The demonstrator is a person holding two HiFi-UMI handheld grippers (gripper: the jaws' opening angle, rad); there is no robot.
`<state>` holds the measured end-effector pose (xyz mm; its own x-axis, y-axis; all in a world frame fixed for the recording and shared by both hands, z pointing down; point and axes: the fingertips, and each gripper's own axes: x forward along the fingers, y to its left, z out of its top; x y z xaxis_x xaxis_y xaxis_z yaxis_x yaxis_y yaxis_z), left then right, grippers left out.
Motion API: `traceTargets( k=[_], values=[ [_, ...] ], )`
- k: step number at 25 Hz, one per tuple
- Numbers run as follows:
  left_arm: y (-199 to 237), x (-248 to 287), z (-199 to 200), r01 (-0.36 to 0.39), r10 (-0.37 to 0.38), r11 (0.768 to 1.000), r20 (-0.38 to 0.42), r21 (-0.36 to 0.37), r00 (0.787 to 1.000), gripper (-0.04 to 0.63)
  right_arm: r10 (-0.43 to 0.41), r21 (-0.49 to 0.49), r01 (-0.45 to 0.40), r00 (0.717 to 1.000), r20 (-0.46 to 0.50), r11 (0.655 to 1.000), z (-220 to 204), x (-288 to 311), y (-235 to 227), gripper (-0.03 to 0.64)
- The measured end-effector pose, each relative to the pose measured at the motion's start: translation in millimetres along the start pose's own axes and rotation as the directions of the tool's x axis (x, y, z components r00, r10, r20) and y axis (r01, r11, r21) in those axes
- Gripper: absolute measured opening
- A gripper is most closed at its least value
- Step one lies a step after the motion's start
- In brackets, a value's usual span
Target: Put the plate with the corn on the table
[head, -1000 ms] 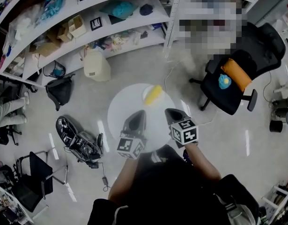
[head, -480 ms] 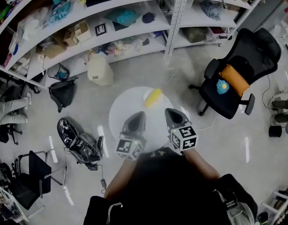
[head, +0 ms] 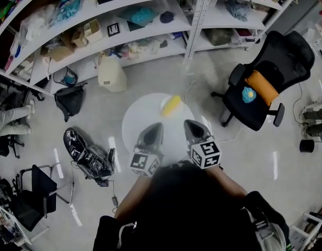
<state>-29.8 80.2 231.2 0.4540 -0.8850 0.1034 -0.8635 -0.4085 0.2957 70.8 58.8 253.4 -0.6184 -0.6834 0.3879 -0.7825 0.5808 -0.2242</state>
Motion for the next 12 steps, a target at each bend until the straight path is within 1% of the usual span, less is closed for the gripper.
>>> traceTargets(
  k=[8, 12],
  values=[
    [-2.8, 3.1, 5.9, 0.018, -0.018, 1.000, 0.013, 0.010, 1.000, 0.003, -0.019, -0.001, 0.019, 0.999, 0.032, 1.000, 6.1, -3.8, -2.2, 0.008],
    [-3.8, 2.1, 8.5, 0.012, -0.012, 1.000, 0.007, -0.016, 1.000, 0.003, -0.026, 0.006, 0.026, 0.999, 0.037, 1.000, 6.6, -4.8, -3.6, 0.008]
  ],
)
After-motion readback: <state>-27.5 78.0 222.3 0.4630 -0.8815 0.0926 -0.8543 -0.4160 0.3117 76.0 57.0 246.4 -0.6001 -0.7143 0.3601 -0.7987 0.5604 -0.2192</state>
